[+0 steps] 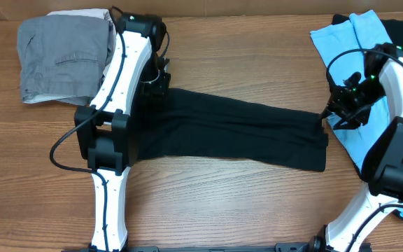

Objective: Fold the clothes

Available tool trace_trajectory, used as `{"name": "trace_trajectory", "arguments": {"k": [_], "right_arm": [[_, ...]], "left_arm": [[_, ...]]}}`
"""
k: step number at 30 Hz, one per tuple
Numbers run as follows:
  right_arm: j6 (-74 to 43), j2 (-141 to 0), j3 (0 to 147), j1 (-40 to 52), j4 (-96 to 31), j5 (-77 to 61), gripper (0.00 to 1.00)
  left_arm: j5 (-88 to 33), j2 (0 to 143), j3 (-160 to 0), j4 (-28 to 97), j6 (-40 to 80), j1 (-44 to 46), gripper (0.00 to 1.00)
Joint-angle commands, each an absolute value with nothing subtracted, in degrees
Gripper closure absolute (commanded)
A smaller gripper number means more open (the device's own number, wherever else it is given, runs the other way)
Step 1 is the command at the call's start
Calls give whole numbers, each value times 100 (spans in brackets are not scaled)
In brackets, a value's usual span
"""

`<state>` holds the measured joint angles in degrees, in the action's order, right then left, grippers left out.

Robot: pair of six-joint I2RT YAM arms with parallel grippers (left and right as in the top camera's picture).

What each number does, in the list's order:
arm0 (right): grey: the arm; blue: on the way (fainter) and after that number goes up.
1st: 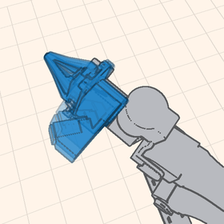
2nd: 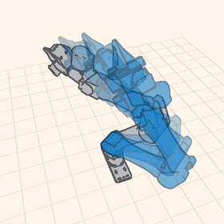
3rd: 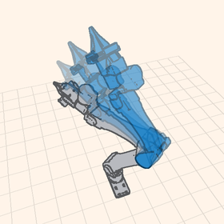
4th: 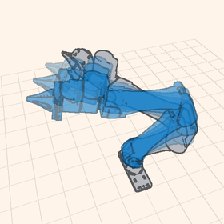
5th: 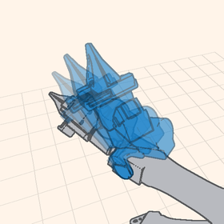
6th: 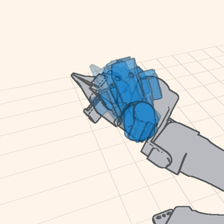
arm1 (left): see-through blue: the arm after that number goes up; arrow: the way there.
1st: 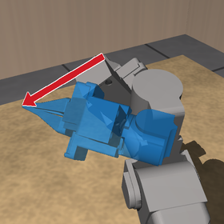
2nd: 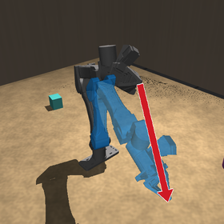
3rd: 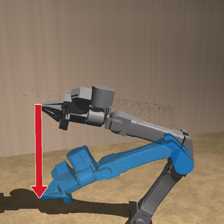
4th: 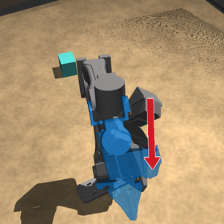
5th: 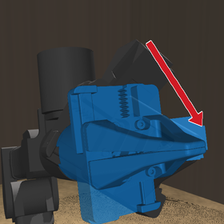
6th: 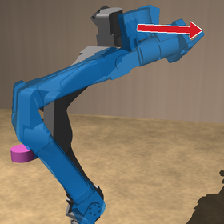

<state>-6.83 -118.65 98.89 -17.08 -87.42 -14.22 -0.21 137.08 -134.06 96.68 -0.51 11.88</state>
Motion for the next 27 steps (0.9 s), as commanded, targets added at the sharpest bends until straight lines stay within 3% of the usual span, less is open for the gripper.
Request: {"name": "trace_trajectory", "arguments": {"k": [1,4,10,27], "right_arm": [[-397,-11592,9867,-1852,-8801,-1441,49],[-246,-11592,9865,-1857,-8814,-1441,45],[-163,-11594,9815,-1815,-8663,-1441,30],[-148,-11594,8071,-1800,-7148,-1406,25]], "left_arm": [[38,13566,-14241,9684,-108,1155,31],[49,13305,-14610,9684,-106,1177,0],[202,12728,-14993,9612,-99,1151,0],[705,12160,-14982,8919,-86,749,0]]}}
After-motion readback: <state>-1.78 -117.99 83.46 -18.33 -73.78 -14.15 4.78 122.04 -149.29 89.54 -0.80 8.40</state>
